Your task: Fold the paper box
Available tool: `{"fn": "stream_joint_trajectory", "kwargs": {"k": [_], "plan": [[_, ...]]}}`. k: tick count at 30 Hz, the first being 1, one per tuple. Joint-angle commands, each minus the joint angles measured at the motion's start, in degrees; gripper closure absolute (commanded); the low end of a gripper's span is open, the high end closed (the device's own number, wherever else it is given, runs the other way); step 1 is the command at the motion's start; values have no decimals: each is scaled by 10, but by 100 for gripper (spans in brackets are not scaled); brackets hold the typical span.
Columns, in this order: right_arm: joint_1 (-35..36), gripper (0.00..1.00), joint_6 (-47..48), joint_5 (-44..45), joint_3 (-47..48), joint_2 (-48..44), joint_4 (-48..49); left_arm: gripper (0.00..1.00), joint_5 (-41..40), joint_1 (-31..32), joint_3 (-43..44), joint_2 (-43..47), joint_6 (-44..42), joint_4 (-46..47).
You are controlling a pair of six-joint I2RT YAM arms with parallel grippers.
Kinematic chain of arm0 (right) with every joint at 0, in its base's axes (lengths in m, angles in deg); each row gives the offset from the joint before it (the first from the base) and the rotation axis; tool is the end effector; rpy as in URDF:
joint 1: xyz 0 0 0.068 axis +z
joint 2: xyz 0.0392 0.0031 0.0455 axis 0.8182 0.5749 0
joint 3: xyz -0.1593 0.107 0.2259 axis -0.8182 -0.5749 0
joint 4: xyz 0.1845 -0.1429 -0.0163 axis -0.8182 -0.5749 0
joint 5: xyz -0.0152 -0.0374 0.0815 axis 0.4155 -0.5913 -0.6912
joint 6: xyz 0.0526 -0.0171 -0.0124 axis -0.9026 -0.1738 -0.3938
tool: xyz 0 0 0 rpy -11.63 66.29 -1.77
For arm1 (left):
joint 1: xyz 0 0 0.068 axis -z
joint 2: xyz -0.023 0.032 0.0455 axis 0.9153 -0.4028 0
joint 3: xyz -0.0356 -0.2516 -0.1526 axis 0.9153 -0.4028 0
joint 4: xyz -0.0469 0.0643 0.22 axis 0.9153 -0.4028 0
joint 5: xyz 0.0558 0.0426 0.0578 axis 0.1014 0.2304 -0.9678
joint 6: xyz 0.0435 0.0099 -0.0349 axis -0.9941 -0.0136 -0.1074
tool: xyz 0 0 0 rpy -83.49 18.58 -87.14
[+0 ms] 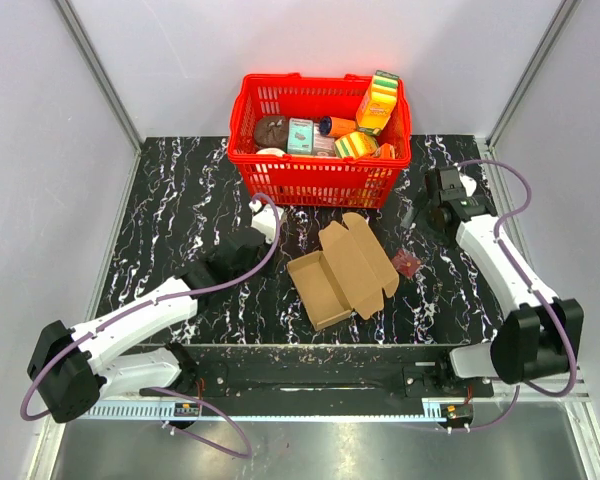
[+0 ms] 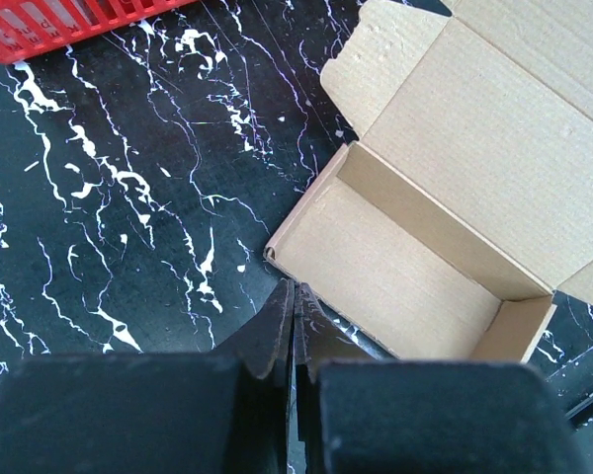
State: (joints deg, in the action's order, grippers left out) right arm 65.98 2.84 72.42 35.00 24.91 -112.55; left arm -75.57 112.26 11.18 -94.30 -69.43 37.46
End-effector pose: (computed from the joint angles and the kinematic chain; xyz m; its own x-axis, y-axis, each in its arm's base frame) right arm 0.2351 0.0351 0.3236 -0.7030 0.4022 -0.5865 0.4150 0.9017 0.1210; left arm 0.1486 -0.1431 0.2972 -0.5013 0.1506 -0.8521 0.4810 0.8671 -0.1298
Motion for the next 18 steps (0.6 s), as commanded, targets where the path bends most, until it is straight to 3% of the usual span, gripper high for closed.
{"fn": "stream_joint_trajectory", "kwargs": {"k": [1,13,18], "plan": [[-22,11,-15,-60,-25,34,25,100,-13,-2,15,24,8,2],[-37,2,-63,-127,-47,162,65,100,-9,-2,0,38,14,6],[-37,1,-77,-113,-51,191,82,100,-10,-2,-8,42,12,8]]}}
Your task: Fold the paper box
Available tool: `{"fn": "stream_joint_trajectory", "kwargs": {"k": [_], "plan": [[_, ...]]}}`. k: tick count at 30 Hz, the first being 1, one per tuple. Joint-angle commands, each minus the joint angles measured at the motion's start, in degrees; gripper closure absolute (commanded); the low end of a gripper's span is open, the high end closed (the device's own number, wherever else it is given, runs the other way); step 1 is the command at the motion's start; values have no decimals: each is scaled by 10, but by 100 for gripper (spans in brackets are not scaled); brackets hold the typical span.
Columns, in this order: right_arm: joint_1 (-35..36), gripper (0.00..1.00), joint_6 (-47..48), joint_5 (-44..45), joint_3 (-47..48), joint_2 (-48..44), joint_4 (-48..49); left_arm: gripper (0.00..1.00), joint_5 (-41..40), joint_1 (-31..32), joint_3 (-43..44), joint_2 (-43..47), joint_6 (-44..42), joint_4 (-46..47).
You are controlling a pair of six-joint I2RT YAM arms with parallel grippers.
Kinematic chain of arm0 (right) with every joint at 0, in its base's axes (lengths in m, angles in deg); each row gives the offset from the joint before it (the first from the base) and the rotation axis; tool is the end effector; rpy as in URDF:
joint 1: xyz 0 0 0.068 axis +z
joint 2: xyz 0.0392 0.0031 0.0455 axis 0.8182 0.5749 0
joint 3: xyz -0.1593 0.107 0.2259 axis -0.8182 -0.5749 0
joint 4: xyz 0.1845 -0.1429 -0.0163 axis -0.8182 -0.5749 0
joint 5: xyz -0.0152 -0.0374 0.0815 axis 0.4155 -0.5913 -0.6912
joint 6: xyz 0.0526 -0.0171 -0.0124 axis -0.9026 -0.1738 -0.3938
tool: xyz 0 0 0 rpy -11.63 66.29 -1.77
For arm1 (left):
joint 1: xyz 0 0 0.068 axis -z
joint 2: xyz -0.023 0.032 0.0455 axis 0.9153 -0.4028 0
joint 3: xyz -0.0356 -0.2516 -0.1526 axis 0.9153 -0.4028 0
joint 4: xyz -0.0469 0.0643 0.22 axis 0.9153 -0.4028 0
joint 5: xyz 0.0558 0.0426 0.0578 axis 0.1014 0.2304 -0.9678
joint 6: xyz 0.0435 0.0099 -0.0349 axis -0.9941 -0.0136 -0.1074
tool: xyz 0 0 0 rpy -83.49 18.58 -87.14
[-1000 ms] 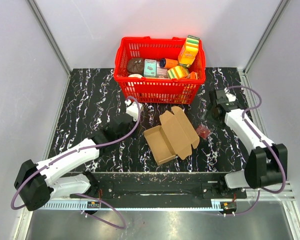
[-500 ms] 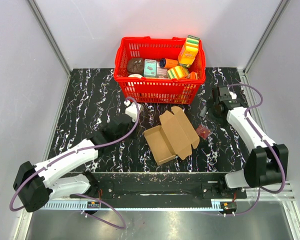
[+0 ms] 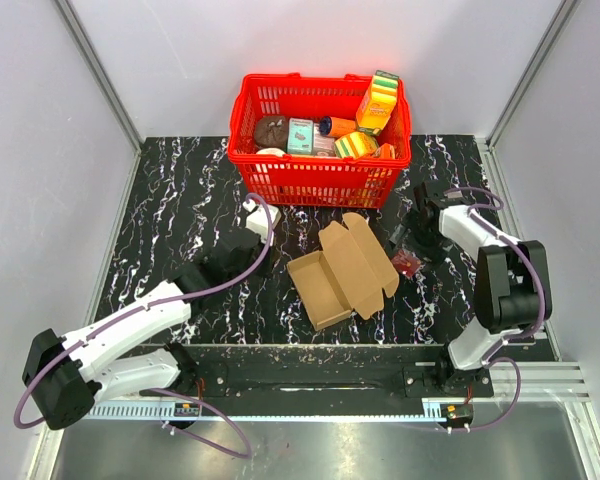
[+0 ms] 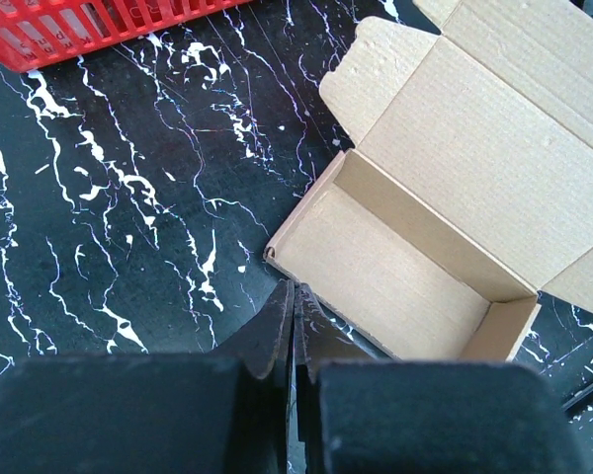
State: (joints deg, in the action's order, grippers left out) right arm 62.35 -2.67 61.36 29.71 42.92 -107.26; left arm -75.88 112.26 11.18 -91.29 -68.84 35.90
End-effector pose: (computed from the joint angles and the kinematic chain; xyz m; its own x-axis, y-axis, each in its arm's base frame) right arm 0.2849 0.0340 0.2249 -0.8111 0.5248 -0.2582 0.5140 0.8503 0.1135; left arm 0.1408 -0.1347 0.3041 -0.4901 0.1253 -0.8626 0.4745 0.8685 -0.1435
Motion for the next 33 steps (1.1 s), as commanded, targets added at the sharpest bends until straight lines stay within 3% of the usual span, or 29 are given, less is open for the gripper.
{"fn": "stream_joint_trajectory", "kwargs": {"k": [1,17,33], "plan": [[-1,1,-22,0,2,16,29,100,-10,-1,-9,13,6,22],[-1,4,-18,15,-13,75,67,100,-14,-2,-17,12,4,26],[1,19,18,17,2,103,56,100,-12,-2,-14,4,6,30]]}}
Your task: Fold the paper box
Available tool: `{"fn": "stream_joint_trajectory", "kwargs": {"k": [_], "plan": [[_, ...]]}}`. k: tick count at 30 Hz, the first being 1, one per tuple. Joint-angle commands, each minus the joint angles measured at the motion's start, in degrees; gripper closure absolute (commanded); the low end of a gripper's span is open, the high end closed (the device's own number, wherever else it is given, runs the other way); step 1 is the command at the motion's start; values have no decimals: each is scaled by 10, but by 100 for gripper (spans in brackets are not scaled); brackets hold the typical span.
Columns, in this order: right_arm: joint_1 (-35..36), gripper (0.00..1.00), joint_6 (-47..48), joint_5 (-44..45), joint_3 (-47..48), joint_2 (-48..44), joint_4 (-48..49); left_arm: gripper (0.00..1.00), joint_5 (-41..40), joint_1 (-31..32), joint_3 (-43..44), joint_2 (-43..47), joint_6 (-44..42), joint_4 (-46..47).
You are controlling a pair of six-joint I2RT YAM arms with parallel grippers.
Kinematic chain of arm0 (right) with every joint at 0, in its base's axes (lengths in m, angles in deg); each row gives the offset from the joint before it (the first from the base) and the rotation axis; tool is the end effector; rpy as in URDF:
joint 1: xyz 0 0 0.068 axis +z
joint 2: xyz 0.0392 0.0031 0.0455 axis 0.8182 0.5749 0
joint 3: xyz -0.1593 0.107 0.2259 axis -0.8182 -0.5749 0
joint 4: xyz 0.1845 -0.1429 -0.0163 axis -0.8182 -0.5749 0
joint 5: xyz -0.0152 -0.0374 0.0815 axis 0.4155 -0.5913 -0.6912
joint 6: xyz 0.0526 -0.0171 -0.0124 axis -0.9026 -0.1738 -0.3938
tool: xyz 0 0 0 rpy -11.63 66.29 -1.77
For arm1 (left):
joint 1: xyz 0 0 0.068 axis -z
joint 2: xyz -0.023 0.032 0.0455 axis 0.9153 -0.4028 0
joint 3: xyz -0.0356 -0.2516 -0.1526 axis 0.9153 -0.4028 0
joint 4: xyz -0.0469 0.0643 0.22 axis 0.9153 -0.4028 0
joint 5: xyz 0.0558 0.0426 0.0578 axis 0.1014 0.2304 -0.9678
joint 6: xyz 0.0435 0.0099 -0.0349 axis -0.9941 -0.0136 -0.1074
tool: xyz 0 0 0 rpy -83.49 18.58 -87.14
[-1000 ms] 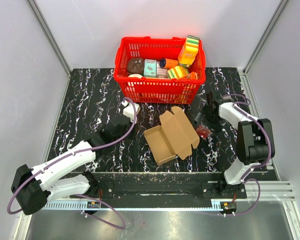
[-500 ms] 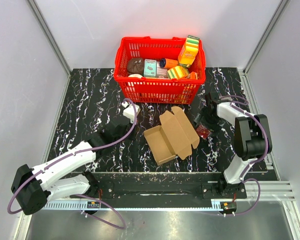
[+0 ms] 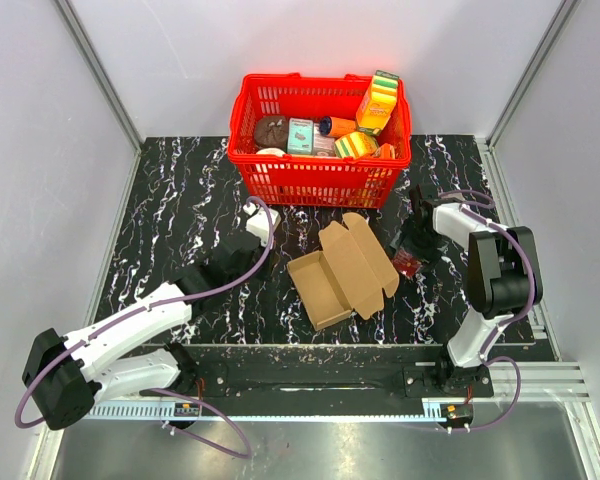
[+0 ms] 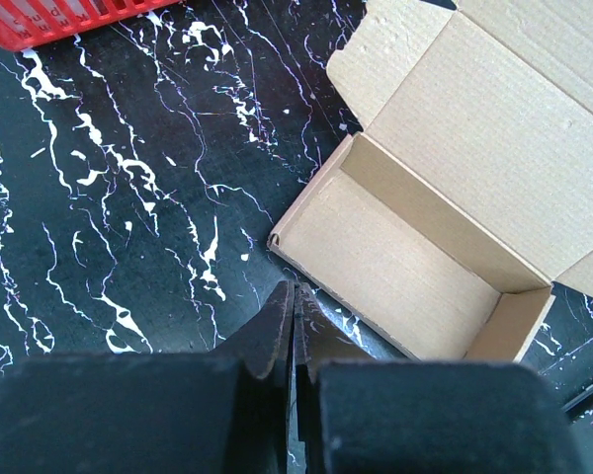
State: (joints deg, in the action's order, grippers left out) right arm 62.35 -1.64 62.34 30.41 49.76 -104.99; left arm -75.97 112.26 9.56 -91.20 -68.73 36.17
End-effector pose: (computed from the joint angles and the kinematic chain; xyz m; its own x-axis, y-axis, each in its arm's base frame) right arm 0.3031 0.0357 0.1959 -0.8337 0.5068 -0.2194 0.5081 0.8596 0.0545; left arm 0.1396 -0.1334 0.2958 -0.5038 0.1370 -0.8529 0.4703 0.8717 -0.1378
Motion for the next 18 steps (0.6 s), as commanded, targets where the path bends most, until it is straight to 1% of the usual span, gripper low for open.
{"fn": "stream_joint_trajectory", "kwargs": {"k": [1,9,12,15,18], "plan": [[3,20,11,8,-3,36,33,100,-12,-2,2,4,5,28],[6,27,17,5,-7,40,38,100,-15,-2,-2,6,3,28],[6,30,17,6,-13,36,45,100,-15,-2,-2,6,1,28],[6,36,18,6,-17,29,48,100,-14,-2,-1,6,2,28],[6,39,17,7,-17,24,49,100,-16,-2,-1,5,1,28]]}}
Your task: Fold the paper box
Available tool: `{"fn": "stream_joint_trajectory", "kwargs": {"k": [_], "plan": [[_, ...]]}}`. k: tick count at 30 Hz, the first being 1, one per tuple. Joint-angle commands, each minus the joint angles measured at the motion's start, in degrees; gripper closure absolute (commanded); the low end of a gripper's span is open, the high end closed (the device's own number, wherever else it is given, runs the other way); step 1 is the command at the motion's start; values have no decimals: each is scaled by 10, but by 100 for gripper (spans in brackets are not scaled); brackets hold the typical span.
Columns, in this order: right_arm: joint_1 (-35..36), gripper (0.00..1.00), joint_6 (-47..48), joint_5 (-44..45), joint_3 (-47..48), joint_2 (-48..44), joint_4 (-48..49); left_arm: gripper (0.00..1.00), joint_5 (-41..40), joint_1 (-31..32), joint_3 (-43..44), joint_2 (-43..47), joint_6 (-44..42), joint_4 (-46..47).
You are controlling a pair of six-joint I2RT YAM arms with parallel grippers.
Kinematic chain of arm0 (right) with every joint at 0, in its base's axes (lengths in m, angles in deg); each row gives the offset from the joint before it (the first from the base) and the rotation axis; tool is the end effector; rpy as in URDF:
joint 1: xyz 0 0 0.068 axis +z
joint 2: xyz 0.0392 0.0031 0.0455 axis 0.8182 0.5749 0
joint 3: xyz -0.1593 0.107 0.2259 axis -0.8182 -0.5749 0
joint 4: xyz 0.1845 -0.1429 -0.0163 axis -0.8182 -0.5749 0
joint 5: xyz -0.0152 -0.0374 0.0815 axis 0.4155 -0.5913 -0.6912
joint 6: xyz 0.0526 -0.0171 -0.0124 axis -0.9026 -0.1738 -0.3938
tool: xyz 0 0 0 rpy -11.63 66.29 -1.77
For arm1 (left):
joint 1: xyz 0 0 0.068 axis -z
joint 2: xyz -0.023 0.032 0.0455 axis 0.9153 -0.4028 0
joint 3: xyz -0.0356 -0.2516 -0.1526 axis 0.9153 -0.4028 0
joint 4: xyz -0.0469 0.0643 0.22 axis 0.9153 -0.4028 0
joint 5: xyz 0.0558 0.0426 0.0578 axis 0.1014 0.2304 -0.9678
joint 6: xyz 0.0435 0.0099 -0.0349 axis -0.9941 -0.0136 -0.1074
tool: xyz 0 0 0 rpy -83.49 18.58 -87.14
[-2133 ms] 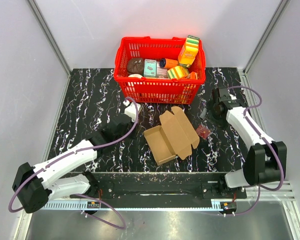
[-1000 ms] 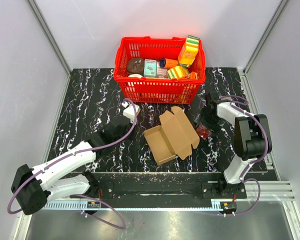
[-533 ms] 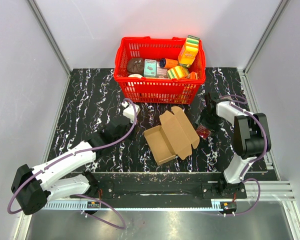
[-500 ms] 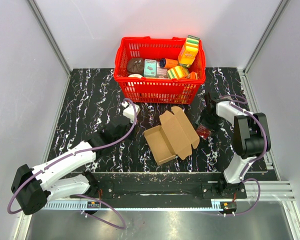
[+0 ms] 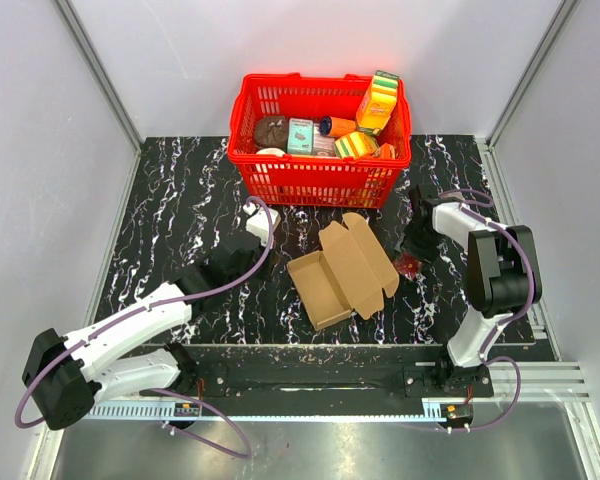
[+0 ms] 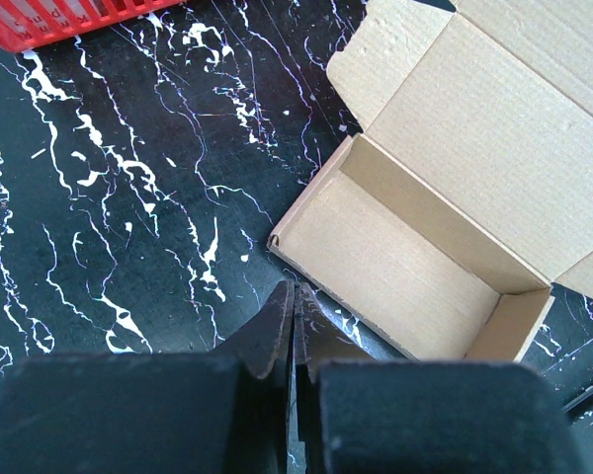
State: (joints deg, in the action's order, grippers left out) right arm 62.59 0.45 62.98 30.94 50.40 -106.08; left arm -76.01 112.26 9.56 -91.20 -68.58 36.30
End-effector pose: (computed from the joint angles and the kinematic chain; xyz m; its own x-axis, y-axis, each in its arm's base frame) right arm 0.3036 0.0367 0.1944 -0.8568 0.4704 -0.2112 0.4763 0.8789 0.0253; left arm 0.1397 -0.1334 0.2960 -0.5036 0.1332 -0.8536 0.4687 0.8721 -0.1404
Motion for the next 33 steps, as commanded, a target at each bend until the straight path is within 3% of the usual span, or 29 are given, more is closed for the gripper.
{"fn": "stream_joint_trajectory", "kwargs": {"k": [1,19,21,23,26,33], "plan": [[4,40,-3,1,-22,15,60,100,-16,-2,0,5,-1,26],[2,43,7,41,-13,-99,15,100,-14,-2,4,10,3,24],[1,40,10,39,-12,-110,11,100,-13,-2,2,11,4,24],[0,26,14,24,-8,-115,9,100,-12,-2,-1,11,5,25],[1,18,11,17,0,-108,4,100,-12,-2,-1,12,6,24],[-2,16,28,-1,28,-74,10,100,-10,-2,-7,25,11,17]]}}
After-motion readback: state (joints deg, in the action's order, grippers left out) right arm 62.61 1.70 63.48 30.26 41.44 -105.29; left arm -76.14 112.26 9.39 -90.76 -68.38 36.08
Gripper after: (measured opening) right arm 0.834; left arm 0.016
